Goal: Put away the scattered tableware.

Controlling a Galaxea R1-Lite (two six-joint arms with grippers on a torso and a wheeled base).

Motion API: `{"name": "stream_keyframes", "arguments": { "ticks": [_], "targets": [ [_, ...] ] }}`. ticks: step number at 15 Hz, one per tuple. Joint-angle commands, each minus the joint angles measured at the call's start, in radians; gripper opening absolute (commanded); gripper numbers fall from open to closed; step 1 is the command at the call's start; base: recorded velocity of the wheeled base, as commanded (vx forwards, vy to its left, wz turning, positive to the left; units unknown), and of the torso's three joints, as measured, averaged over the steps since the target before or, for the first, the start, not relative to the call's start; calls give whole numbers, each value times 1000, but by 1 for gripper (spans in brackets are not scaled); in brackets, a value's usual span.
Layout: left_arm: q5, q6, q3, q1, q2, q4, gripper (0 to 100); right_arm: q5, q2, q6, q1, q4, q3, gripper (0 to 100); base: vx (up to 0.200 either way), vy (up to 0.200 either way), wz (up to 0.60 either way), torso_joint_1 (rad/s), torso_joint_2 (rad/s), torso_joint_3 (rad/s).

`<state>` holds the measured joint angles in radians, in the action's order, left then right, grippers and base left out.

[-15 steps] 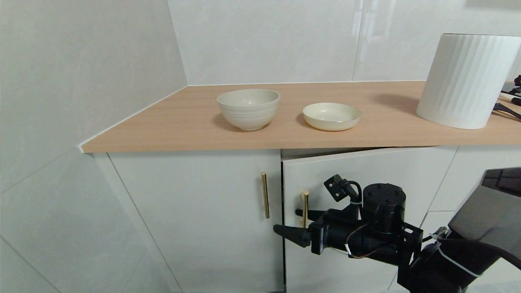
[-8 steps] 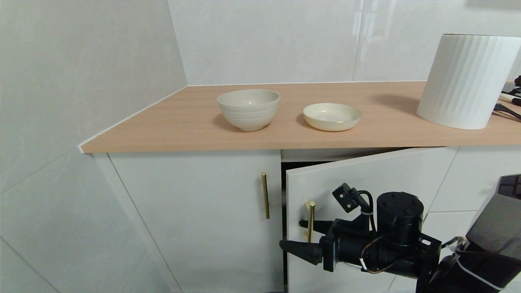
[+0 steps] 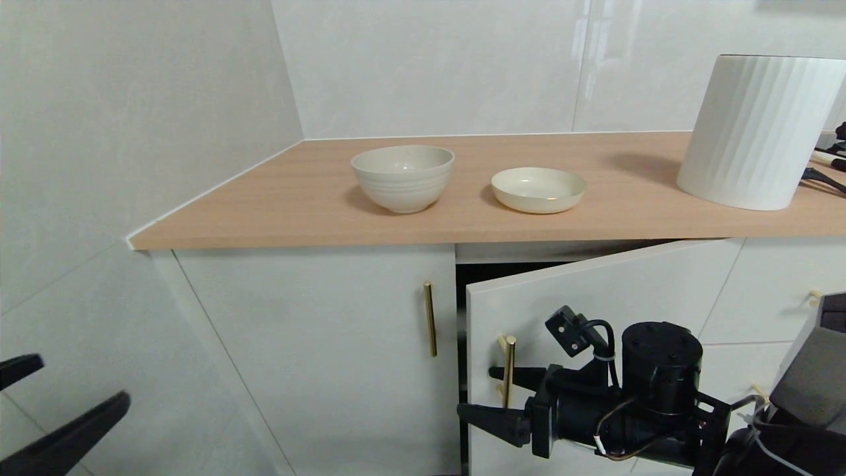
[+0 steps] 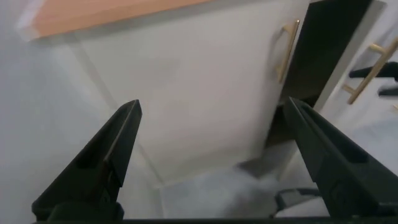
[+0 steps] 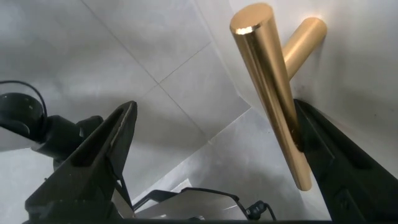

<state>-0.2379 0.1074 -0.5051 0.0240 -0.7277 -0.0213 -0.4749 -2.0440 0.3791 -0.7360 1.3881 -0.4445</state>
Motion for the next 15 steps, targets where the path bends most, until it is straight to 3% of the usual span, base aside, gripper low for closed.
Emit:
{"name": "stream_keyframes", "arguments": {
  "ticks": [1,2,3,5,7,9,12,13,14,15],
  "targets": [
    [-17,-3,-128,137,-450,-115,100,-4,-1,0,-10,9,16,100,0,0,0,0,0,0],
    [-17,-3,-127,162,-480,-135,100,-4,-1,0,-11,14,20,100,0,0,0,0,0,0],
    [-17,-8,-122,243,-564,-193,0,-4,-4,0,-13,17,26,100,0,0,0,0,0,0],
    [-17,-17,-122,327,-656,-272,0,-4,-1,-2,-17,19,32,100,0,0,0,0,0,0],
    [-17,-17,-122,430,-783,-433,0,-4,2,0,-17,48,52,100,0,0,0,0,0,0],
    [-17,-58,-116,508,-923,-625,0,-5,-7,1,-17,66,59,100,0,0,0,0,0,0],
    [-17,-135,-55,597,-1110,-968,0,-4,-8,4,-19,68,59,100,0,0,0,0,0,0],
    [-17,-153,-15,623,-1182,-1128,0,-4,-8,6,-19,68,59,100,0,0,0,0,0,0],
    [-14,-160,17,633,-1302,-1346,0,-4,-8,7,-25,68,59,100,0,0,0,0,0,0],
    [-9,-161,19,633,-1354,-1438,0,-4,-8,7,-26,68,59,100,0,0,0,0,0,0]
  ]
}}
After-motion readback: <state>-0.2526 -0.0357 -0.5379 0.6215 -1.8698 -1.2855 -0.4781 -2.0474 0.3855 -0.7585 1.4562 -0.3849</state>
